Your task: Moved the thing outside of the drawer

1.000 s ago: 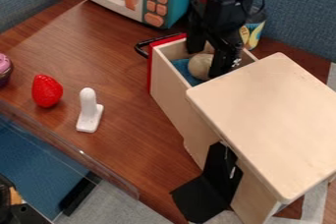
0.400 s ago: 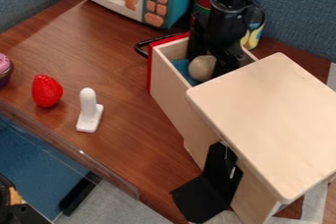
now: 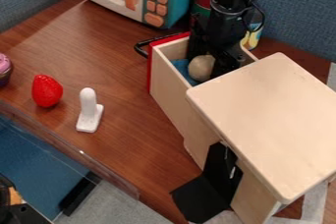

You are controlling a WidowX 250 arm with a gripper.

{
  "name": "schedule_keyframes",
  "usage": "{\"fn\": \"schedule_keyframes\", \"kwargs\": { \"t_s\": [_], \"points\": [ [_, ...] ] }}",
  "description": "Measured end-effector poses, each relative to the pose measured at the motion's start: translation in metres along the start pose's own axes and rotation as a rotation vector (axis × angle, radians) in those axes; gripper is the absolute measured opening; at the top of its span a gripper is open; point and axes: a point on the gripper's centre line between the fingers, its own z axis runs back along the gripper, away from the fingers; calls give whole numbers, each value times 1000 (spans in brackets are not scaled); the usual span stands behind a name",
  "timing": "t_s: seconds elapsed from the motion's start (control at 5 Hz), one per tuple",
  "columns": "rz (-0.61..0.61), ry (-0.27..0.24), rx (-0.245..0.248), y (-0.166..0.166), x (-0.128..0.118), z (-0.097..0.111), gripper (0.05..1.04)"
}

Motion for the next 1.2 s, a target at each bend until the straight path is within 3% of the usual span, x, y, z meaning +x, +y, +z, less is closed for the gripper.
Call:
{"fn": "schedule_keyframes", "kwargs": {
  "t_s": [0.2, 0.4, 0.6, 0.8, 1.0, 1.2],
  "points": [
    [-13, -46, -21, 1, -2, 23, 863],
    [-19, -150, -131, 3, -10, 67, 863],
    [14, -222, -183, 18, -24, 97, 863],
    [168, -233, -163, 59, -52, 107, 863],
    [342, -210, -135, 98, -85, 104, 863],
    [377, -185, -48, 122, -105, 98, 863]
  ]
}}
